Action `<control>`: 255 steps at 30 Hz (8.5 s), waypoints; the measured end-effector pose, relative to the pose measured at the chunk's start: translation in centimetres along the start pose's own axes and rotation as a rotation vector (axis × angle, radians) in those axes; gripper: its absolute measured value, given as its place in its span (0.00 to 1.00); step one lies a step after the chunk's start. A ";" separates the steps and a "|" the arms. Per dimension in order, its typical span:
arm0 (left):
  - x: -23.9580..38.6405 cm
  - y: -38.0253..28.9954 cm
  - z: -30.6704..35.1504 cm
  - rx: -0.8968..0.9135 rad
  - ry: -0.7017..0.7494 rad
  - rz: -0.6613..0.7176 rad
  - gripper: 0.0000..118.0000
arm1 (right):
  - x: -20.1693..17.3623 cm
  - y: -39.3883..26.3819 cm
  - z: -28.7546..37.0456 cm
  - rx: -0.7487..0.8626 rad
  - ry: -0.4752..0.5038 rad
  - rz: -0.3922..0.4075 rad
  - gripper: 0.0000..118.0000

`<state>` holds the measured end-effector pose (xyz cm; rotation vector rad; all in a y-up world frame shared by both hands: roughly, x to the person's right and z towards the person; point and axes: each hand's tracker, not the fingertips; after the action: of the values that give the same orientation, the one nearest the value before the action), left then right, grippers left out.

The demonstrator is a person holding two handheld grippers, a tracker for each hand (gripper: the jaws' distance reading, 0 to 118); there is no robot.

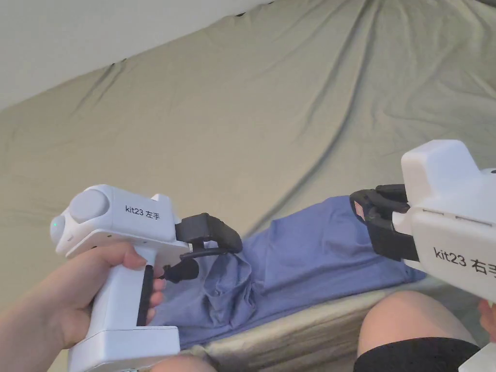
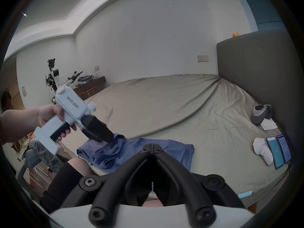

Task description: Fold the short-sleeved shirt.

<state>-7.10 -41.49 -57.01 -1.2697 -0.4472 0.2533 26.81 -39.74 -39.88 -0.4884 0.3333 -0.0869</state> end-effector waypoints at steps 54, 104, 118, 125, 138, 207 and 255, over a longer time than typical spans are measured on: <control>-19.6 -4.8 -1.7 0.173 -0.391 0.068 0.17 | -1.0 -2.4 -4.0 -0.174 -0.094 0.016 0.00; 5.3 -3.5 -1.0 0.246 0.202 -0.233 0.00 | 0.0 1.5 -6.5 0.000 -0.160 -0.003 0.00; 11.4 -7.1 -12.9 0.171 0.305 -0.495 0.00 | 0.8 1.1 -6.7 -0.011 -0.149 -0.010 0.00; 8.8 -6.1 -7.4 0.253 0.088 -0.346 0.00 | -0.5 0.8 -8.0 -0.044 -0.124 -0.008 0.00; -6.1 -5.0 7.1 0.433 -0.021 -0.146 0.00 | -7.1 -1.7 -19.2 -0.339 0.155 -0.060 0.00; -44.6 4.5 16.3 -0.101 0.733 0.004 0.20 | -3.7 2.3 -14.3 -0.308 0.278 -0.046 0.00; 3.4 -8.2 13.4 1.243 0.424 -0.283 0.00 | -8.2 7.9 -3.4 0.366 -0.336 0.198 0.00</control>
<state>-10.66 -30.87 -45.48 -0.0179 -0.0379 -0.0122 17.99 -32.95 -44.09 -0.1007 0.0312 0.1245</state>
